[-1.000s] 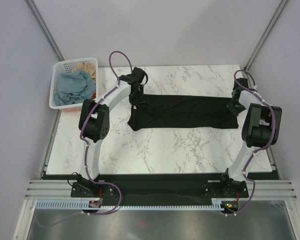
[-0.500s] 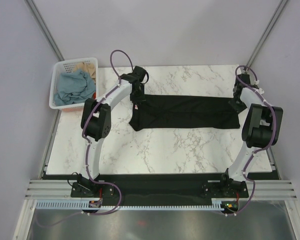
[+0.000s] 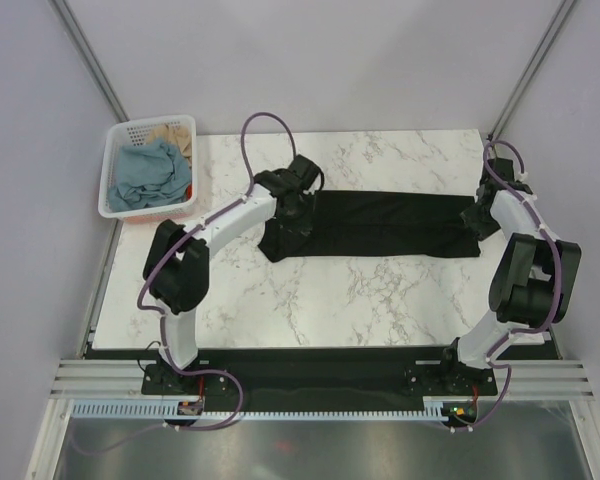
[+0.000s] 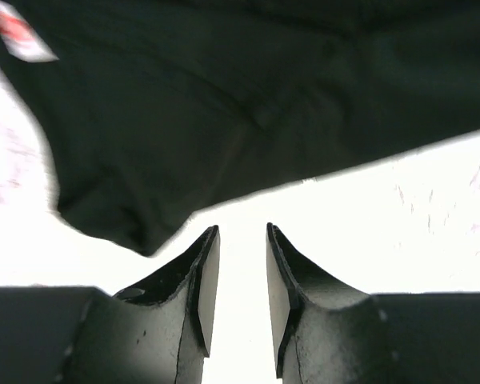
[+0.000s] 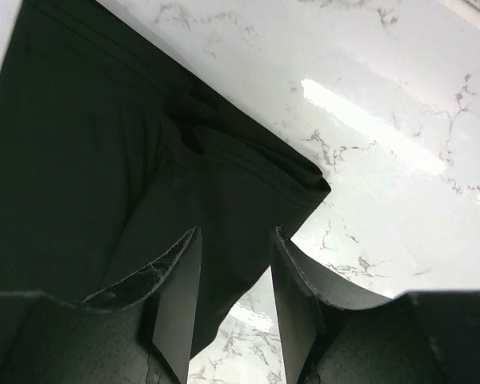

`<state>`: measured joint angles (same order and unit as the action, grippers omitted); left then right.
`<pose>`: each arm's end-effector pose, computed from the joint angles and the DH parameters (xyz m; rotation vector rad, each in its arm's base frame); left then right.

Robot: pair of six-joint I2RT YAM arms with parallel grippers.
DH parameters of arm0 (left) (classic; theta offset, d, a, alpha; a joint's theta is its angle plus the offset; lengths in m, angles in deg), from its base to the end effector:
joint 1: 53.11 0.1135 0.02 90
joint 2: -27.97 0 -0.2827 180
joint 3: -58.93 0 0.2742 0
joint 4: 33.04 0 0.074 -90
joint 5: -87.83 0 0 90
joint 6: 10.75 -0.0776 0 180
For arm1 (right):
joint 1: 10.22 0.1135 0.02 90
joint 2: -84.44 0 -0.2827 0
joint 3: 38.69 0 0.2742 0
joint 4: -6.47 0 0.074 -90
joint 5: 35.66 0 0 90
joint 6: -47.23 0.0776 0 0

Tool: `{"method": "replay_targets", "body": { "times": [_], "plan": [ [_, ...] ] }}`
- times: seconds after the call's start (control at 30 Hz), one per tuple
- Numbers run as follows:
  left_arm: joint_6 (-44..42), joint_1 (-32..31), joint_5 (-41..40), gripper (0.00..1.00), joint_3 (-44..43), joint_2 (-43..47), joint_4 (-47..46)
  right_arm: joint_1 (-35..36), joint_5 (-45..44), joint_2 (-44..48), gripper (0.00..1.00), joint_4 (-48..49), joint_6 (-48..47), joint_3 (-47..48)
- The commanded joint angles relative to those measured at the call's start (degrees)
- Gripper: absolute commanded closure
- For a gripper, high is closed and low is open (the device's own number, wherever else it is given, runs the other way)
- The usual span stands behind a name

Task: Fold and stack the t-shirts
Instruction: Fold the tshirt

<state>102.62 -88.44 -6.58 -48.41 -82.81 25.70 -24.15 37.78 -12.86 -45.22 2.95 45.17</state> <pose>0.3825 -0.2638 0.2275 0.2530 2.6599 -0.2347 0.3684 -0.1142 0.1956 1.3865 2.2482 -0.2101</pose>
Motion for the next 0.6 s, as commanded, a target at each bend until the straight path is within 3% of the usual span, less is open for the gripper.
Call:
{"method": "replay_targets", "body": {
  "times": [0.0, 0.47, 0.57],
  "plan": [
    [2.8, -2.5, 0.0, 0.63, 4.2, 0.3, -1.7, -0.5, 1.7, -0.9, 0.53, 0.5, -0.6, -1.0],
    [6.7, -0.1, -7.6, 0.64, 10.7, -5.5, -3.6, -1.5, -2.0, -5.2, 0.53, 3.2, -1.2, -6.1],
    [6.8, 1.7, -11.6, 0.64, 12.4, -5.5, -3.4, -2.6, -4.6, -5.4, 0.57, 3.1, -1.3, -8.1]
  ]
}}
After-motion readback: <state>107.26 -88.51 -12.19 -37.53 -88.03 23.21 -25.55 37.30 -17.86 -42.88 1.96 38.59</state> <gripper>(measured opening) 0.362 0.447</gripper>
